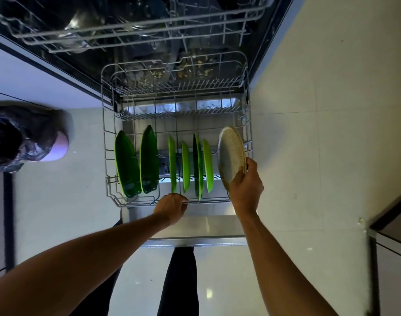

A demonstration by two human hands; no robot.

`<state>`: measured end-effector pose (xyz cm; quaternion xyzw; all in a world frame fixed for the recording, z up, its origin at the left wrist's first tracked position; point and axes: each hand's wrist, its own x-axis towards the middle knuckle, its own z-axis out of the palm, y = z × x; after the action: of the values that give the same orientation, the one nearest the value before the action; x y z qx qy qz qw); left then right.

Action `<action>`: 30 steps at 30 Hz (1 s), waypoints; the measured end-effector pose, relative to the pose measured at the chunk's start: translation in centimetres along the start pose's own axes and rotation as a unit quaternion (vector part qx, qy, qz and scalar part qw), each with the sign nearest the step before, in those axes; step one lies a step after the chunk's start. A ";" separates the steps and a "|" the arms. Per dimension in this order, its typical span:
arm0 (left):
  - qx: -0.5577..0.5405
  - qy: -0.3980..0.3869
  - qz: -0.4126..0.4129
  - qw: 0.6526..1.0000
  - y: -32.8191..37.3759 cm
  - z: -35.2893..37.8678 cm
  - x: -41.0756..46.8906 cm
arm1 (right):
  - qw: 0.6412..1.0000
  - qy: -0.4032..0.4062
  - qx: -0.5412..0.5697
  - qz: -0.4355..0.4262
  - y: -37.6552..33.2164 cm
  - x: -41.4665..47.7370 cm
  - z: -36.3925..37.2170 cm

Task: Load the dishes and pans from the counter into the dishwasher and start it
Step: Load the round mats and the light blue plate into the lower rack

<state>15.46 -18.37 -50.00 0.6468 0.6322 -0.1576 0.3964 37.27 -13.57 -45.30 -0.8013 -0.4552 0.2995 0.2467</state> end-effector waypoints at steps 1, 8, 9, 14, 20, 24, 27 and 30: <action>-0.005 0.000 0.005 1.000 0.0 -0.1 0.0 | 1.000 -0.007 0.002 0.003 0.1 -0.2 0.3; -0.028 -0.019 0.044 0.998 -0.5 -0.3 -0.2 | 0.995 -0.089 -0.021 0.035 0.8 -1.2 0.8; -0.034 -0.020 0.044 0.998 -0.7 -0.3 -0.4 | 0.994 -0.095 -0.018 0.042 0.8 -1.2 0.6; -0.070 -0.015 0.047 0.996 -0.8 -1.0 -1.3 | 0.992 -0.086 0.013 0.093 0.9 -0.9 0.1; -0.131 0.016 0.026 0.991 -1.2 -2.6 -2.8 | 0.989 -0.027 0.026 0.143 0.2 -1.3 -1.8; -0.152 0.049 0.017 0.987 -2.0 -3.8 -3.8 | 0.983 0.013 0.030 0.179 -0.5 -2.0 -2.7; -0.154 0.057 0.015 0.986 -3.2 -4.8 -5.0 | 0.977 0.053 0.040 0.202 -1.6 -3.1 -3.3; -0.161 0.070 0.015 0.984 -5.3 -6.3 -6.5 | 0.977 0.033 0.034 0.208 -3.4 -4.5 -2.9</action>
<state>7.60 -19.01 -43.08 0.5935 0.6655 -0.0021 0.4525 35.50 -16.30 -39.80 -0.8790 -0.2599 0.3328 0.2218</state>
